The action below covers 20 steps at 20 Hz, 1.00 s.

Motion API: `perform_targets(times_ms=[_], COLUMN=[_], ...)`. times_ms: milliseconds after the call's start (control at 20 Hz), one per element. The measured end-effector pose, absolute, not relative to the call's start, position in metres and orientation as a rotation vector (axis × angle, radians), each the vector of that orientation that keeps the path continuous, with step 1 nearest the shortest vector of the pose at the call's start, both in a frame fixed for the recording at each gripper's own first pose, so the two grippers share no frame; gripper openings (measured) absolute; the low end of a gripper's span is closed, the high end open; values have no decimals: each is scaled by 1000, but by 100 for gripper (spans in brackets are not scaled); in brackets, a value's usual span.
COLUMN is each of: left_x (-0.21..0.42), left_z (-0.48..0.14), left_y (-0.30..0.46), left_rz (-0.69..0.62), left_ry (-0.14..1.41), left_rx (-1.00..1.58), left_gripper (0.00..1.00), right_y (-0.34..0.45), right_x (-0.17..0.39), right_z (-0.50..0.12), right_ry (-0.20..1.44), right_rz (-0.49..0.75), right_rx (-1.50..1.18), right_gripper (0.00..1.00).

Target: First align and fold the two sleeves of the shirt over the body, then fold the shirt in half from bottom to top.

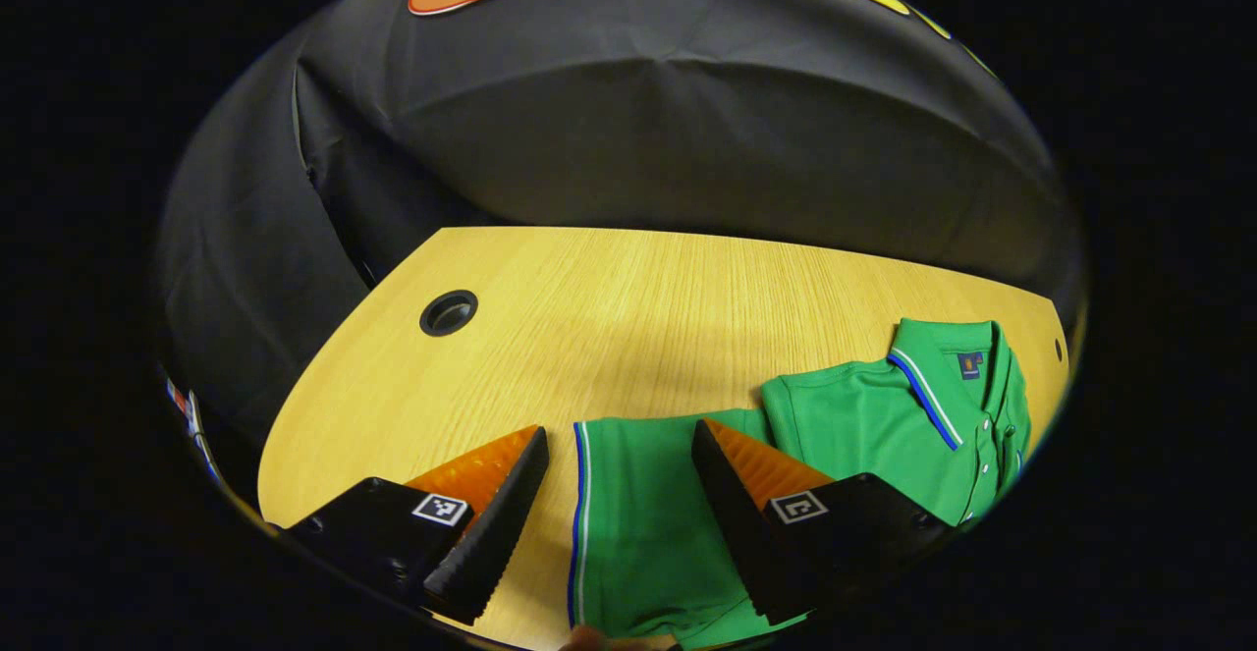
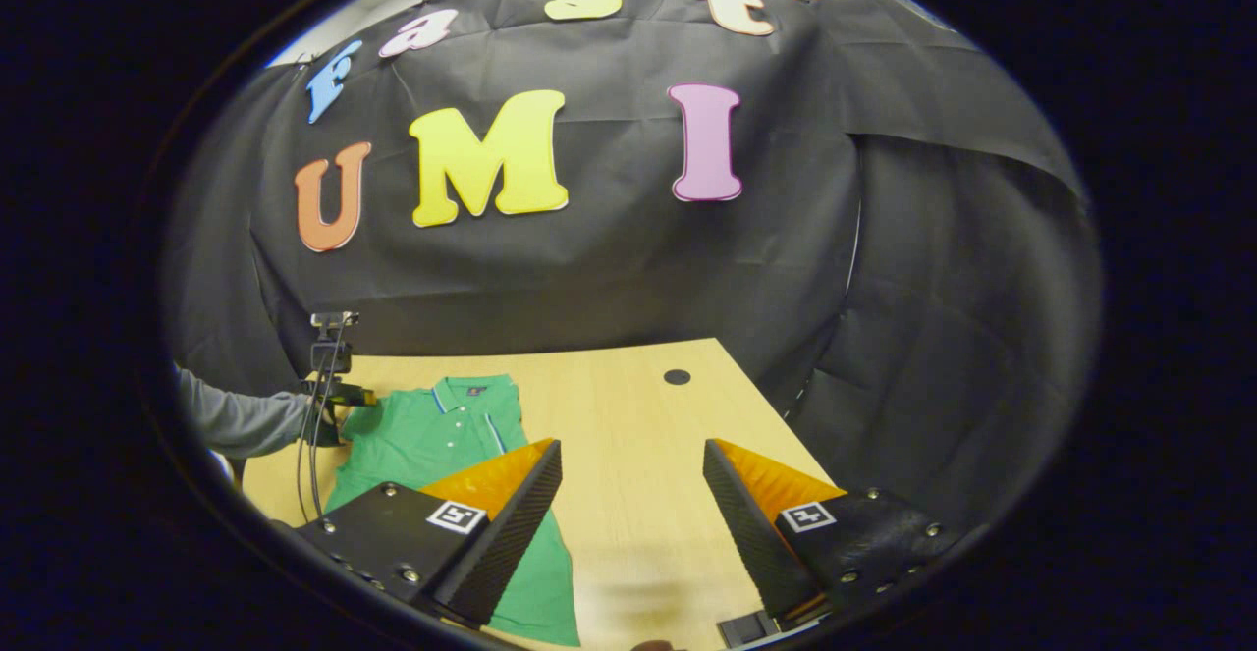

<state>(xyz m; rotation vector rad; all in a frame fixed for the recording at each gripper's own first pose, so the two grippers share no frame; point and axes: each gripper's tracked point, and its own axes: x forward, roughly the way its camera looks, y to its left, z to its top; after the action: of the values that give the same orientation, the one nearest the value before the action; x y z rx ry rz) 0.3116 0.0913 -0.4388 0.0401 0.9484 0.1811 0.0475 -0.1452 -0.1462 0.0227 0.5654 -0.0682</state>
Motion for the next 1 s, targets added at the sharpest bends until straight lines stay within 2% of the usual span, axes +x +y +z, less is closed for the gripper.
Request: perform_targets(times_ms=[50, 100, 300, 500, 750, 1000], left_x=[308, 304, 302, 301, 300, 304], left_z=[-435, -439, -439, -440, -432, -401], left_y=[88, 86, 85, 85, 79, 58], left_rz=[182, 167, 155, 138, 157, 69], left_ry=[960, 981, 999, 1007, 971, 912], left_rx=[25, 44, 82, 103, 31, 34], left_gripper=[94, 84, 5, 4, 4, 3], right_y=[-146, -147, -143, -140, -147, -144], right_x=[49, 49, 56, 55, 53, 57], right_z=[-146, -149, -155, -153, -149, -155], right_ry=[567, 573, 591, 578, 574, 581], right_rz=[-74, -78, -69, -57, -62, -60], right_rx=[32, 36, 55, 33, 16, 69], right_gripper=[93, 93, 93, 91, 93, 94])
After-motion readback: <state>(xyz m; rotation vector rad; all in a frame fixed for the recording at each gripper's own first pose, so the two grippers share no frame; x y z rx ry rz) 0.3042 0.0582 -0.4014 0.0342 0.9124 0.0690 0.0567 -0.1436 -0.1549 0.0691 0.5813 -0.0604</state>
